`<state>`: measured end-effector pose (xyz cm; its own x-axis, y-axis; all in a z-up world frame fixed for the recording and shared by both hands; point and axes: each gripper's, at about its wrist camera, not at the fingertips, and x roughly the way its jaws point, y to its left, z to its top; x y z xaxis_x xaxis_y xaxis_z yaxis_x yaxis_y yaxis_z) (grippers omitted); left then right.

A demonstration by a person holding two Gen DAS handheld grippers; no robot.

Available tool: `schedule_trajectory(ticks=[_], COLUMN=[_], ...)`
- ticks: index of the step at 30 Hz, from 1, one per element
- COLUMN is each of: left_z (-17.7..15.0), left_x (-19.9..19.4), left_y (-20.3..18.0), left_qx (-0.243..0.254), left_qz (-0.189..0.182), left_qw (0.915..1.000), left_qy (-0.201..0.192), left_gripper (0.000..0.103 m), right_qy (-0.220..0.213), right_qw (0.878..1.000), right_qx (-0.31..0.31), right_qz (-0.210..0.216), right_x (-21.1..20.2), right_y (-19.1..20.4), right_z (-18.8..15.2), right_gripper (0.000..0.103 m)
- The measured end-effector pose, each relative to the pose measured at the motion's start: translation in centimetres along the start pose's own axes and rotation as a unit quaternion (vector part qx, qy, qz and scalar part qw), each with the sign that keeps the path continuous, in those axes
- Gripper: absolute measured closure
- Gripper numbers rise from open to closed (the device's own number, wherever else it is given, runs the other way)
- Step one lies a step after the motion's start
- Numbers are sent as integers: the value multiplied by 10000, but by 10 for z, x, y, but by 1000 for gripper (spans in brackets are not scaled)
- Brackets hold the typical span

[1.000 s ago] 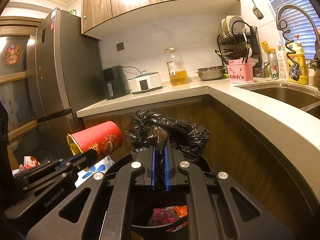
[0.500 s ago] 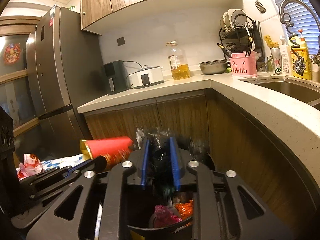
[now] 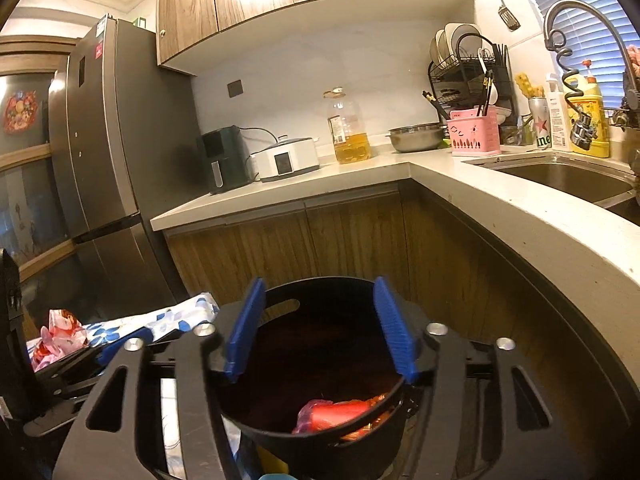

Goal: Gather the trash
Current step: 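Open the left tool over the bin to drop the red cup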

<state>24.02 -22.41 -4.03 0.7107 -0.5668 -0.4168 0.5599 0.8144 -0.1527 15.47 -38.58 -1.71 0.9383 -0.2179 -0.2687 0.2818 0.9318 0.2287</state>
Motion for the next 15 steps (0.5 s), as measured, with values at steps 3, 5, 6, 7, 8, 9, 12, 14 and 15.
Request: schedule_trajectory(ticks=[3, 5, 6, 7, 8, 9, 12, 14, 15], left_z=[-6, -9, -12, -15, -19, -21, -27, -31, -33], left_x=[-20, -34, -44, -52, -62, -68, -93, -106, -114], left_y=[7, 14, 17, 21, 26, 29, 44, 53, 59], left_qx=[-134, -209, -233, -234, -238, -251, -388, -472, -534], left_qz=[198, 426, 586, 757, 1003, 1142, 1505, 1647, 1741], left_qw=[9996, 9985, 9974, 9960, 9935, 9918, 9859, 9829, 9808], left_qy=[-152, -270, -345, -409, -488, -522, -627, -669, -694], left_gripper=[23, 13, 11, 9, 8, 7, 7, 7, 7], right_qy=[8, 33, 50, 61, 73, 96, 150, 163, 162], right_qw=[10000, 9999, 9998, 9997, 9996, 9994, 9988, 9984, 9981], right_qx=[-17, -68, -90, -103, -116, -133, -165, -215, -253], right_qz=[63, 121, 159, 197, 242, 291, 426, 507, 539], right_x=[-9, -15, -18, -20, -23, -26, -35, -40, -43], right_y=[7, 13, 17, 19, 22, 26, 38, 46, 52], right_z=[-3, -6, -9, -11, -12, -15, -23, -27, -30], right_gripper=[32, 28, 26, 24, 23, 22, 20, 19, 19])
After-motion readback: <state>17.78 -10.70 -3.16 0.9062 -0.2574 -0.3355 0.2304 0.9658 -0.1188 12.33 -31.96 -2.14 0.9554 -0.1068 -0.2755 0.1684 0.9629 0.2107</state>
